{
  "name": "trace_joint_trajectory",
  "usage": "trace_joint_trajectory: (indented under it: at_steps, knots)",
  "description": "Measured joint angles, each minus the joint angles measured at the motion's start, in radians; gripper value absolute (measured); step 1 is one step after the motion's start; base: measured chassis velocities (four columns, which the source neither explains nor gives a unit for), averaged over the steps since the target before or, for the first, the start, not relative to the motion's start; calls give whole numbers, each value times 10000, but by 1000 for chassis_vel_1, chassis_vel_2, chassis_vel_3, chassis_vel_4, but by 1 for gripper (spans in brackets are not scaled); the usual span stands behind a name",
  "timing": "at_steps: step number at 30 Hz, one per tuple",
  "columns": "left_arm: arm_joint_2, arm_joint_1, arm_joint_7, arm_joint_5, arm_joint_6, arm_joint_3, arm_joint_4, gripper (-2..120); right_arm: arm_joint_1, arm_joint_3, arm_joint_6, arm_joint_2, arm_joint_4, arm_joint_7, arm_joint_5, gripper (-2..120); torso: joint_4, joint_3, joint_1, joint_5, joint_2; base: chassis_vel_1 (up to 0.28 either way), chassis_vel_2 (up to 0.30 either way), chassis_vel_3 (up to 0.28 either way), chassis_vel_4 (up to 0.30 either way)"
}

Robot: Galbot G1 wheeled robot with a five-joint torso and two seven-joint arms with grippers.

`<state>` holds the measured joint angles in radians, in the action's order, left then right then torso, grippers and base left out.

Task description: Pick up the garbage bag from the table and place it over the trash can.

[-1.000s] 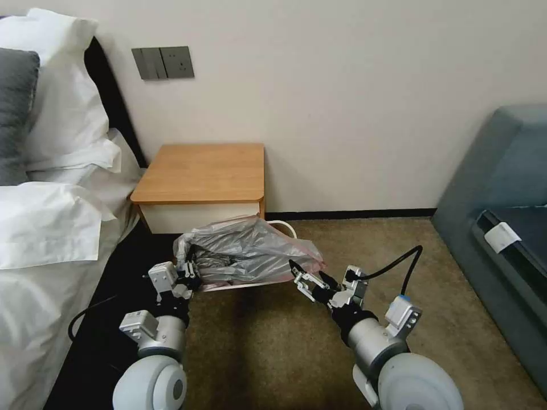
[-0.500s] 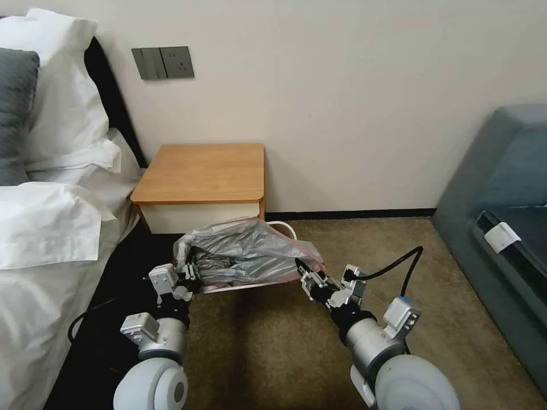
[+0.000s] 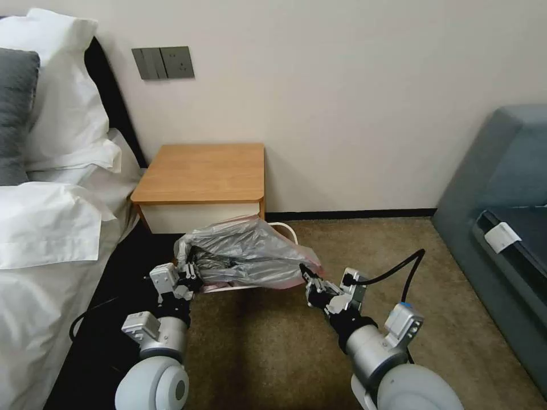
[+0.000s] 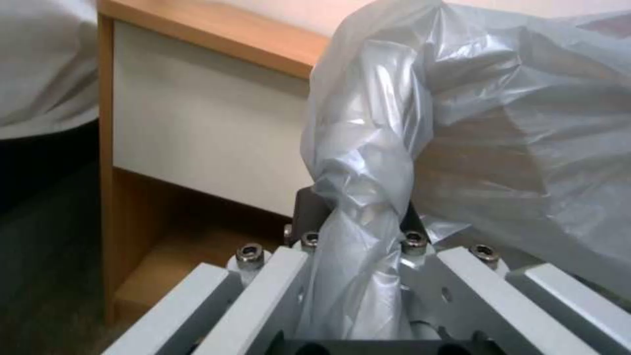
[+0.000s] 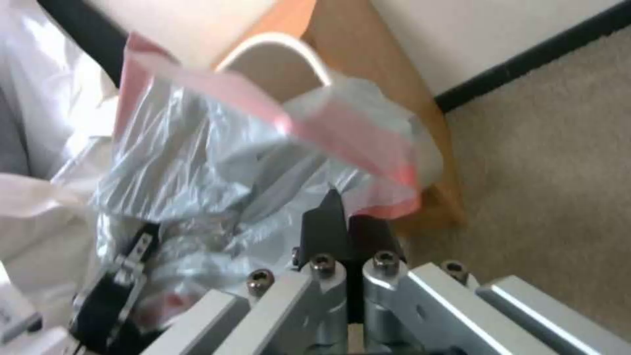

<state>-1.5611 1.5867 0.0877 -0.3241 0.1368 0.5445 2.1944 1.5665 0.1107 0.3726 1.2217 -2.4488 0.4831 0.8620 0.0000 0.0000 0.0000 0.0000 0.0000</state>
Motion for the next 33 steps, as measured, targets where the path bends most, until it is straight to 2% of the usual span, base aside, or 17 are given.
trace_joint_trajectory:
  at_steps: [14, 19, 25, 33]
  knots:
    - [72, -259, 319, -946, 386, 65, 187, 4, 577, 297, 365, -188, -38, 187, -346, 0, -1, 0, 0, 0, 0, 0, 0, 0, 0]
    - [125, -138, 486, -1873, 689, 38, 517, 4, 431, 479, 221, -182, 301, 124, -652, 0, -2, 0, 0, 0, 0, 0, 0, 0, 0]
    - [264, 319, 349, -2412, 1015, -2, 780, 4, -151, 644, 8, -298, 762, 18, -902, 0, 0, 0, 0, 1, 0, 0, 0, 0, 0]
    - [697, 987, 39, -2376, 1171, -28, 784, 4, -437, 1008, -350, -555, 1381, -375, -2029, 0, 0, 0, 0, 0, 0, 0, 0, 0, 0]
